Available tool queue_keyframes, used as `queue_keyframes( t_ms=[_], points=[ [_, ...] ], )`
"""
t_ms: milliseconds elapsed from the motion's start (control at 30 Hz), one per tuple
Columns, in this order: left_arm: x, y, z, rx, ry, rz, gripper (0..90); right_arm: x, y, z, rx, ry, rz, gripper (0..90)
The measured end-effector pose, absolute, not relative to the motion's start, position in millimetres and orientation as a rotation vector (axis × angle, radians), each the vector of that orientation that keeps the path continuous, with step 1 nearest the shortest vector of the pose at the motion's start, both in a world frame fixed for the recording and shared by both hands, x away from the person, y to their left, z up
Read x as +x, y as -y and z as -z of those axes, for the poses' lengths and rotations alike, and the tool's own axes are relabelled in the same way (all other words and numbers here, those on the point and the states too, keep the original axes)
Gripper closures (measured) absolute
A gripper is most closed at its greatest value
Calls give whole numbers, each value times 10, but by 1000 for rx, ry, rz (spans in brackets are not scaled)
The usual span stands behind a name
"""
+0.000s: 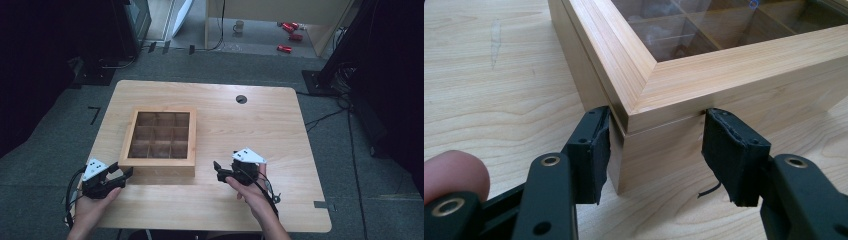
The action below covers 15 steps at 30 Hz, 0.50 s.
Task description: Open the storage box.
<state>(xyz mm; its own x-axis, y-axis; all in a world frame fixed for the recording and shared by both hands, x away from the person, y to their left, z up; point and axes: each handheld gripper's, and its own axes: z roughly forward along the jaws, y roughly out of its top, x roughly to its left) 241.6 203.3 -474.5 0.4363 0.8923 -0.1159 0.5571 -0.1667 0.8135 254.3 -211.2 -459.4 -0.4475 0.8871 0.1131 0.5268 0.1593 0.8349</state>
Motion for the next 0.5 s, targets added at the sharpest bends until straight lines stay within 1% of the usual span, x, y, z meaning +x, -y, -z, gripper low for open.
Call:
queue_keyframes(
  t_ms=[200, 500],
  points=[
    [2413, -2050, 4737, 1847, -1233, -499, 484, 2594, 1898, 4526, 1301, -2067, -1243, 198],
    [2403, -2053, 4730, 1848, -1229, -510, 505, 2618, 1729, 4566, 1271, -2105, -1260, 198]
  ],
)
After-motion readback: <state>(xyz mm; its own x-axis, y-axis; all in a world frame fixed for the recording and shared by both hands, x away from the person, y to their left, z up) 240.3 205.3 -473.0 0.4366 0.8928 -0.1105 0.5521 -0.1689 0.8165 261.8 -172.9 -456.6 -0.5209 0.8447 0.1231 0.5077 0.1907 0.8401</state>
